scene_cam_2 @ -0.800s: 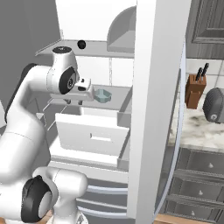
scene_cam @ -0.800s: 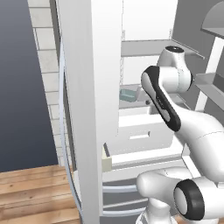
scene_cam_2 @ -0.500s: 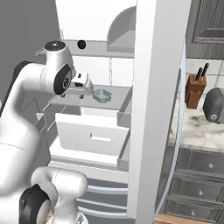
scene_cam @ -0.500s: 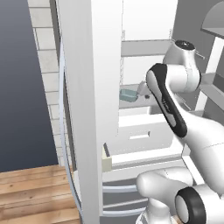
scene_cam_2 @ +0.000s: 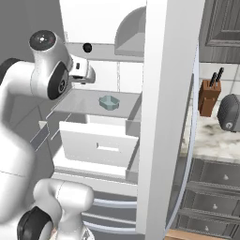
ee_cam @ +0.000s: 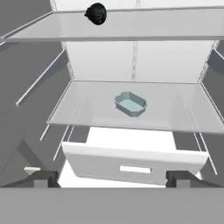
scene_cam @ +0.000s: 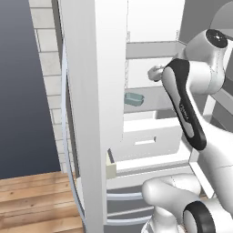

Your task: Place the condiment bottle and mustard from the counter to the top shelf of the fridge. If the existing items in the fridge are on the top shelf, move them to other shelves.

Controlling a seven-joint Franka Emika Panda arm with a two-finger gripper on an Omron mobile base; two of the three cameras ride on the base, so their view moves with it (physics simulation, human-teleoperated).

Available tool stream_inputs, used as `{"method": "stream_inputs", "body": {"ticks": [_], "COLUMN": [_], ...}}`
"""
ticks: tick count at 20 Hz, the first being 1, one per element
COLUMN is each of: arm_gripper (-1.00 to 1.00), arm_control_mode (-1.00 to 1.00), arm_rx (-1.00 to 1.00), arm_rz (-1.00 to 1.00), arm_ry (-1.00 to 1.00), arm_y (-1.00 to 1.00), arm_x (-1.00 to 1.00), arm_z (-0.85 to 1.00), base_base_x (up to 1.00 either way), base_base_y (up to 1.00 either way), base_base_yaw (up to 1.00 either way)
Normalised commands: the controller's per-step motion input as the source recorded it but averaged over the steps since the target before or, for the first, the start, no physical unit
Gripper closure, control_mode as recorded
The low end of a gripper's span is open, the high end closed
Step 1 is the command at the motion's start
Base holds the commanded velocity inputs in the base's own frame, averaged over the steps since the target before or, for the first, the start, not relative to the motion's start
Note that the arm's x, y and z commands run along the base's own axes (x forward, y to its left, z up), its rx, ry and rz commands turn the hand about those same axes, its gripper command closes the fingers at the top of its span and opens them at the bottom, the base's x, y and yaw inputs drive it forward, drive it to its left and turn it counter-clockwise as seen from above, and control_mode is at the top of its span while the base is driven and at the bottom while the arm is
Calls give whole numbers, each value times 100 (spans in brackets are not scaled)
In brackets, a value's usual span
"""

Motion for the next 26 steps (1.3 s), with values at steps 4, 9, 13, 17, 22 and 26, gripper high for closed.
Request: {"method": "stream_inputs", "body": {"ticks": [4, 9, 13, 17, 22, 26], "arm_gripper": [-100, -100, -100, -100, -100, -100], "arm_control_mode": [-100, -100, -100, -100, -100, -100], "arm_rx": [0, 4, 6, 1, 0, 0], "arm_rz": [0, 1, 0, 0, 1, 4], "arm_ry": [-13, -20, -15, 0, 4, 4], "arm_y": [19, 25, 24, 21, 16, 6], "arm_x": [41, 69, 96, 96, 80, 75], "arm_z": [60, 29, 2, 1, 0, 0], "base_base_x": [0, 0, 0, 0, 0, 0], "base_base_y": [0, 0, 0, 0, 0, 0], "base_base_yaw": [0, 0, 0, 0, 0, 0]}}
